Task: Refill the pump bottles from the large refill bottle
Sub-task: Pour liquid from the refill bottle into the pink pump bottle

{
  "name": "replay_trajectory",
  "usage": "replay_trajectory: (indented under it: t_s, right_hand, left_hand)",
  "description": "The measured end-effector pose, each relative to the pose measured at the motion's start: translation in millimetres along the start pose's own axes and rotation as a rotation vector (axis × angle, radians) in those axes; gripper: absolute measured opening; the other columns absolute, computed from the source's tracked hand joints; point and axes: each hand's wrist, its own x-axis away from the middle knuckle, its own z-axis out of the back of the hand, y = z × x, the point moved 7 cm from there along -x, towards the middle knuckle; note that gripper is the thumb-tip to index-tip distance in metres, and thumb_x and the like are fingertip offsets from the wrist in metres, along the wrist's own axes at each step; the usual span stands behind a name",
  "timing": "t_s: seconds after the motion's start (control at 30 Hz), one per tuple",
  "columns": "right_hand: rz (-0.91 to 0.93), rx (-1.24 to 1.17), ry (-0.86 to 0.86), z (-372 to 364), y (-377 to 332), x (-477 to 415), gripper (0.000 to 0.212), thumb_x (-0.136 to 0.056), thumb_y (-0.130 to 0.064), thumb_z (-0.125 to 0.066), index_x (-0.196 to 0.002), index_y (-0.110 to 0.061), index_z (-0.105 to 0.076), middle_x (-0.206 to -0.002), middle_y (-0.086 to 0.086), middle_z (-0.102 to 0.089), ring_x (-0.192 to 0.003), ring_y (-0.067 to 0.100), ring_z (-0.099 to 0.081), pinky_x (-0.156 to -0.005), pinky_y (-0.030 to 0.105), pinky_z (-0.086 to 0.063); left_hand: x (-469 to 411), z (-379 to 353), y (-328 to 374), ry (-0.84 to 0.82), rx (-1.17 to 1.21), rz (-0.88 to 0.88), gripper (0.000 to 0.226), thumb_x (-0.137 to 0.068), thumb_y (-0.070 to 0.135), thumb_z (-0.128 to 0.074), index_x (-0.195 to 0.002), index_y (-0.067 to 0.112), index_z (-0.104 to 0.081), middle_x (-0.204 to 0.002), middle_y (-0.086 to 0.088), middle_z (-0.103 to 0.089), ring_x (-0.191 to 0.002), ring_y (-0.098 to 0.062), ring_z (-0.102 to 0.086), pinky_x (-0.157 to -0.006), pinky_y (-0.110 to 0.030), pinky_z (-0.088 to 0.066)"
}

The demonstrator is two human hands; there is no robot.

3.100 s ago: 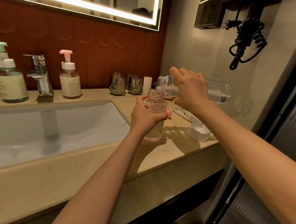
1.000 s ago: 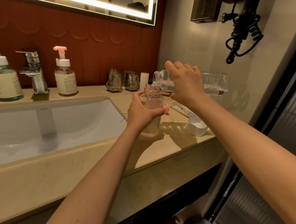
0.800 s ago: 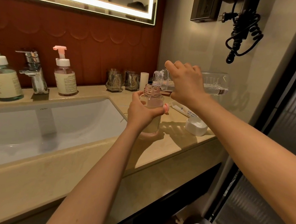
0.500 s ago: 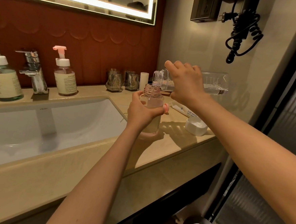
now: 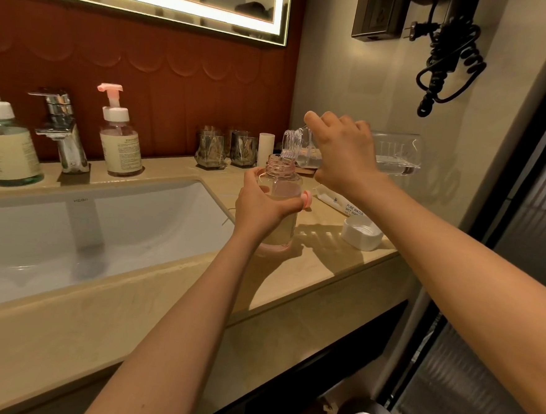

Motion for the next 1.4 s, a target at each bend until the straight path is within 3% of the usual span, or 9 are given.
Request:
replay_trajectory:
  t_s: [1.4]
  right_hand:
    - [-0.003,0.002,0.0,1.4,-0.6,1.1,0.072,-0.076,-0.005,-0.065,-0.138,-0.018,-0.031,-0.125,0.009,-0.048,-0.113,0.03,-0.046,-0.095,0.041,-0.033]
  left_hand:
    - [-1.7,-0.9,-2.1,-0.001,0.007,-0.003,0.098,-0.065,0.037,-0.082,-0.142,0.019,-0.024,-0.136,-0.008,-0.046,-0.118,-0.02,-0.046,-0.087,-0.029,-0.039]
